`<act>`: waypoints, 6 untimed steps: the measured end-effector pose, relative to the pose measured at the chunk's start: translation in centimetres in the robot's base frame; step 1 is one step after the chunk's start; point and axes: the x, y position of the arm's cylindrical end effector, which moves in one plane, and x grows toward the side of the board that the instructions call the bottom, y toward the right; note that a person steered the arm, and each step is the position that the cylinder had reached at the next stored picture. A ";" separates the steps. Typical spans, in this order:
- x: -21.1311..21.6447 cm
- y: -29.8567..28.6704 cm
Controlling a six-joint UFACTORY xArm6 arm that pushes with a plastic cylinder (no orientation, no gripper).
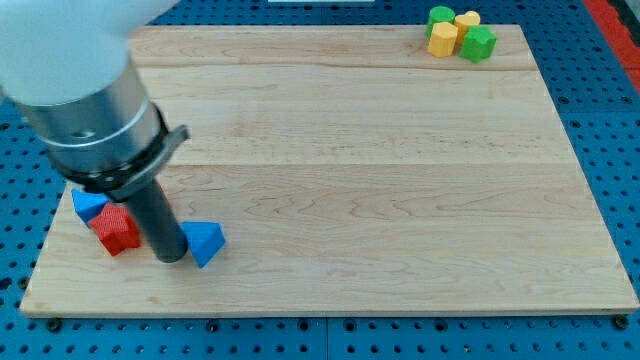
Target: Move your arm near to blue triangle
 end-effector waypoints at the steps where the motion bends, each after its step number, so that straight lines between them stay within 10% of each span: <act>1: 0.0 -1.2; 4: -0.4 18.3; 6: 2.2 8.9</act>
